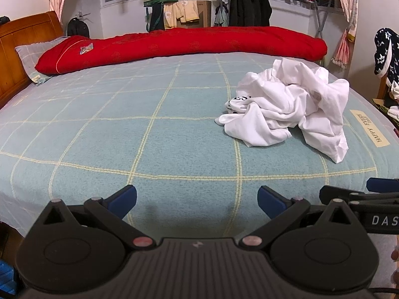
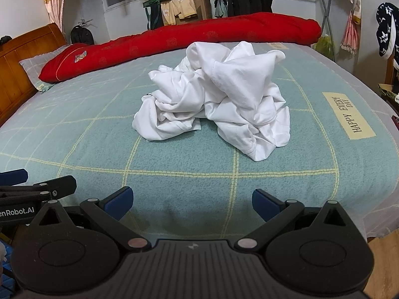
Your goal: Fold clothes
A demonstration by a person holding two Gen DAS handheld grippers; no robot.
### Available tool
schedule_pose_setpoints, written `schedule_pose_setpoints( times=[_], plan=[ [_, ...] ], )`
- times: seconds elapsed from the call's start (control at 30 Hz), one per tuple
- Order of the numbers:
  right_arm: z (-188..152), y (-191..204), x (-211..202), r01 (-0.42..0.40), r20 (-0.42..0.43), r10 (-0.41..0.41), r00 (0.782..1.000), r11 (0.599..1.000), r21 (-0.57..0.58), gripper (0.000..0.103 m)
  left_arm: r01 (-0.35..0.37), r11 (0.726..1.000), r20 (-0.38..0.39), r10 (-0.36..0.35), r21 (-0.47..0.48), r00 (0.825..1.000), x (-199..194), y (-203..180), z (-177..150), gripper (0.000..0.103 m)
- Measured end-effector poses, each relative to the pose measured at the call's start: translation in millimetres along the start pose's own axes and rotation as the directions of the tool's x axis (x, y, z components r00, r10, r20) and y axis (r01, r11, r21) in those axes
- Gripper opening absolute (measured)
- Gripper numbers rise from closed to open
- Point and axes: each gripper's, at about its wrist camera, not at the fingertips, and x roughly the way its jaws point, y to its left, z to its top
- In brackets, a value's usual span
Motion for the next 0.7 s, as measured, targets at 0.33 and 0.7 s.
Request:
schedule_pose_setpoints(
  times=[0.33, 0.7],
  plan=[
    [2.0, -1.2, 2.2, -0.003, -0.005, 0.003, 1.000, 1.000, 0.000, 0.103, 0.004, 1.000, 0.000, -0.004, -0.001, 1.000, 0.5, 0.8, 0.4, 0.102],
    [3.1, -1.9, 3.3, -0.008, -0.008, 0.008, 1.000, 1.000, 0.002, 0.103, 0.002, 1.000, -0.006, -0.002, -0.002, 1.000, 2.7, -1.9, 0.1, 0.102]
  ],
)
